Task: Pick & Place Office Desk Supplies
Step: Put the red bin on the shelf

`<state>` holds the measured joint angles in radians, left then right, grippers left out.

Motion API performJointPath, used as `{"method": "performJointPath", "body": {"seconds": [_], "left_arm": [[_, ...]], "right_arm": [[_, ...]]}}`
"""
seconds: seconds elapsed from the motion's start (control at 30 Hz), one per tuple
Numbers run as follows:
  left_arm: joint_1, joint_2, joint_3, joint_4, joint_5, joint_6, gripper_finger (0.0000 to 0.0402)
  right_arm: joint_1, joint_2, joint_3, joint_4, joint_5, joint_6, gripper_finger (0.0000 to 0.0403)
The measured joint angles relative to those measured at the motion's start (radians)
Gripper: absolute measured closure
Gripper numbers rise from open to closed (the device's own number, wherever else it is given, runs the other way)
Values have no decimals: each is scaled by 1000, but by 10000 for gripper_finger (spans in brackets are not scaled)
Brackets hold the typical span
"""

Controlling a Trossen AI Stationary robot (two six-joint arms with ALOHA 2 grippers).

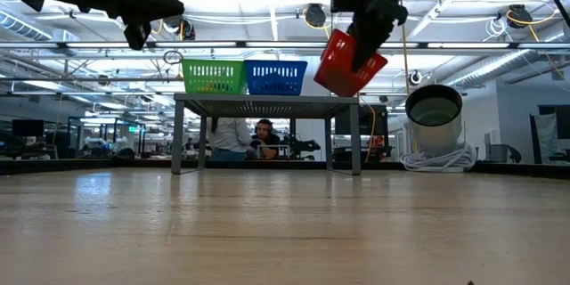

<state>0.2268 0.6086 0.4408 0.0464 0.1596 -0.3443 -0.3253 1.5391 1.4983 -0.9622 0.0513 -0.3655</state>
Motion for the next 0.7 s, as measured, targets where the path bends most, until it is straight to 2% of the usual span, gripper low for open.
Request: {"method": "performJointPath", "body": {"seconds": [0.7], "left_arm": [[0,0,0,0,0,0,369]], "right_arm": [[6,28,16,-3,-4,12,403]]}}
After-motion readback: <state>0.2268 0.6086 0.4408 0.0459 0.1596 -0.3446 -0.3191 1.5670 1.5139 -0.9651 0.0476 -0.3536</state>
